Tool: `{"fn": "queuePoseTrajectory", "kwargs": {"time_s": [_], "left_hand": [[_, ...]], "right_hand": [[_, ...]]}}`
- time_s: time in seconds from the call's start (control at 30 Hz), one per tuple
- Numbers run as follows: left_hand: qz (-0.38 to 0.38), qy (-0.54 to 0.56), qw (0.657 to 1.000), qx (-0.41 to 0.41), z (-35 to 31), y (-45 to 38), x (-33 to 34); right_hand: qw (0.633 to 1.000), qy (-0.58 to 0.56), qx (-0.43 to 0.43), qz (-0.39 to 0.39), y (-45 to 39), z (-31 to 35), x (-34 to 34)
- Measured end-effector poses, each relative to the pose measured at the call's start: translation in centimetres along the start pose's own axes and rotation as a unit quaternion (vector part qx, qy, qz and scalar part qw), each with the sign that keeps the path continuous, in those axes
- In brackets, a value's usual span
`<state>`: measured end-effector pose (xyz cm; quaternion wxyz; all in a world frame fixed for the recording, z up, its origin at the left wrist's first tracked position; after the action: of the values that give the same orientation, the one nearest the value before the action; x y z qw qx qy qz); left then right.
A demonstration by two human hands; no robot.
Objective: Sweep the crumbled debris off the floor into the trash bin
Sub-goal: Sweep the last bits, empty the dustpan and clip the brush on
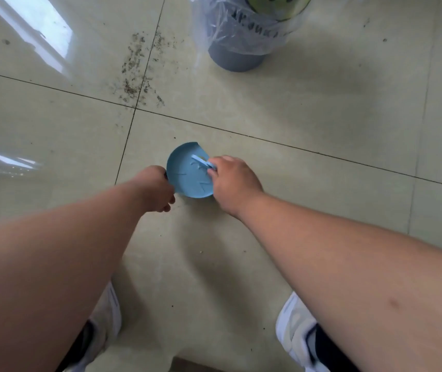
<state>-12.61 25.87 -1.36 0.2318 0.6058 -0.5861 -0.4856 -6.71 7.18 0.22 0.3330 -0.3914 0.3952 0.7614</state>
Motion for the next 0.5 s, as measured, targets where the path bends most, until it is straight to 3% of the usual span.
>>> {"fn": "queuePoseTrajectory", "kwargs": {"time_s": [0.27, 0.5], "left_hand": [[-0.028, -0.012, 0.997, 0.07, -4.8, 7.0, -1.9], [-0.06, -0.057, 0.982, 0.167, -13.8, 14.7, -4.6]], "right_hand": [[0.976, -0.114, 0.155, -0.105, 2.6, 0.8, -10.5], [0.96, -0.122, 0.145, -0.204, 4.1, 1.6, -23.9]]}}
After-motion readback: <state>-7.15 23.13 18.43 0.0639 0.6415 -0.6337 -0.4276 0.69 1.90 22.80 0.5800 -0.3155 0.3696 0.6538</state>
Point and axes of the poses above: each hand's wrist, its own y-axis away from the middle knuckle, its own x-axis out of the palm, z = x × y, the point moved 1 cm from there along -y, towards the middle knuckle, and after that the axes turned 8 degrees about y, right-handed, at the moved point
